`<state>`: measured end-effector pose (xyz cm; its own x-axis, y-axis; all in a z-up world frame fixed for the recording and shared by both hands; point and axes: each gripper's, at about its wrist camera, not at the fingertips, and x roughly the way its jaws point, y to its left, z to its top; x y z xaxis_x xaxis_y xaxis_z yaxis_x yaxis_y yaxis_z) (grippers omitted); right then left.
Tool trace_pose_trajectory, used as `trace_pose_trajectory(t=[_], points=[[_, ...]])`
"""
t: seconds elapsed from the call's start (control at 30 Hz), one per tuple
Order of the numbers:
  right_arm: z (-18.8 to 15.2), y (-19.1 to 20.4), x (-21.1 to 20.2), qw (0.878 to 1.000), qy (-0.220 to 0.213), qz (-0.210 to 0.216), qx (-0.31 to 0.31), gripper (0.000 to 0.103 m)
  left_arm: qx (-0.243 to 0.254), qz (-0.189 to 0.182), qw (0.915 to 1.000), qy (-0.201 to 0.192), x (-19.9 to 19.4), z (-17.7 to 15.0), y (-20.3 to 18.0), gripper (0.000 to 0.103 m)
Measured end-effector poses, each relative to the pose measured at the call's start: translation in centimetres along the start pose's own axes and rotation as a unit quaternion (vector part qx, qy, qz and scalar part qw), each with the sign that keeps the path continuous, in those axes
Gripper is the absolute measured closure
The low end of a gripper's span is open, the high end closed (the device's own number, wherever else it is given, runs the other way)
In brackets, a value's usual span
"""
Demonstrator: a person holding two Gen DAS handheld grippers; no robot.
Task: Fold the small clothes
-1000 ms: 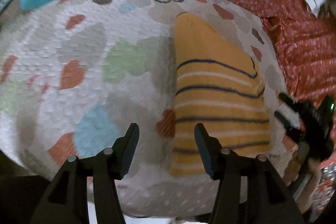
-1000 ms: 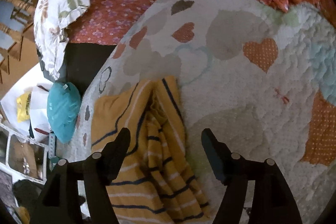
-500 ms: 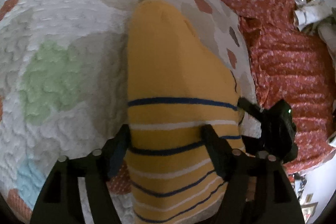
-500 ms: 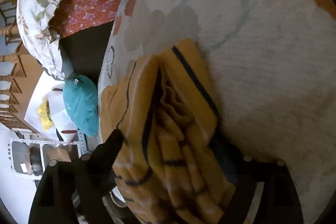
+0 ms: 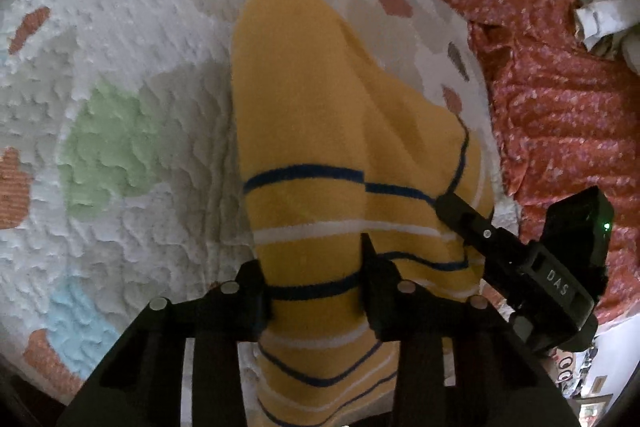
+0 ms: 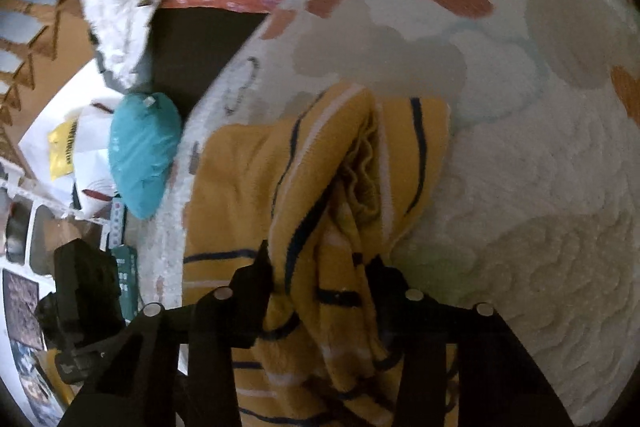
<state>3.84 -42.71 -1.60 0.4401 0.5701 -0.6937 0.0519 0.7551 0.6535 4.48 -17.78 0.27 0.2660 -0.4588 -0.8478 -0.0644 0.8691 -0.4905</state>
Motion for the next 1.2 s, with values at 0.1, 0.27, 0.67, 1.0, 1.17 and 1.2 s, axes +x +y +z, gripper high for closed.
trace_pose_trajectory(t=[0.1,0.27,0.67,1.0,1.17,1.2], points=[[0.2,1.9,-0.1,1.000,-0.009,0.021,-0.016,0.059,0.000,0.008,0.9997,-0.021,-2.3,0.9,0.1,0.067],[1.6,6.5,0.2,0.997,-0.030,0.048,-0.054,0.059,-0.006,0.017,0.9983,-0.056,-5.3,3.3,0.9,0.067],[5.2,7.9,5.2,0.996,-0.047,0.062,-0.037,0.059,0.000,0.066,0.9941,-0.086,-5.1,9.3,3.3,0.067],[6.5,3.9,8.5,0.998,-0.050,-0.026,-0.011,0.041,-0.040,0.097,0.9920,-0.070,-1.7,9.9,6.4,0.065],[7.4,3.6,3.3,0.992,-0.125,-0.008,0.010,0.041,-0.031,0.089,0.9903,-0.101,-4.9,7.8,6.0,0.065],[7.4,3.9,2.5,0.991,-0.135,0.002,0.008,0.041,-0.032,0.089,0.9898,-0.106,-5.4,7.4,6.0,0.065]])
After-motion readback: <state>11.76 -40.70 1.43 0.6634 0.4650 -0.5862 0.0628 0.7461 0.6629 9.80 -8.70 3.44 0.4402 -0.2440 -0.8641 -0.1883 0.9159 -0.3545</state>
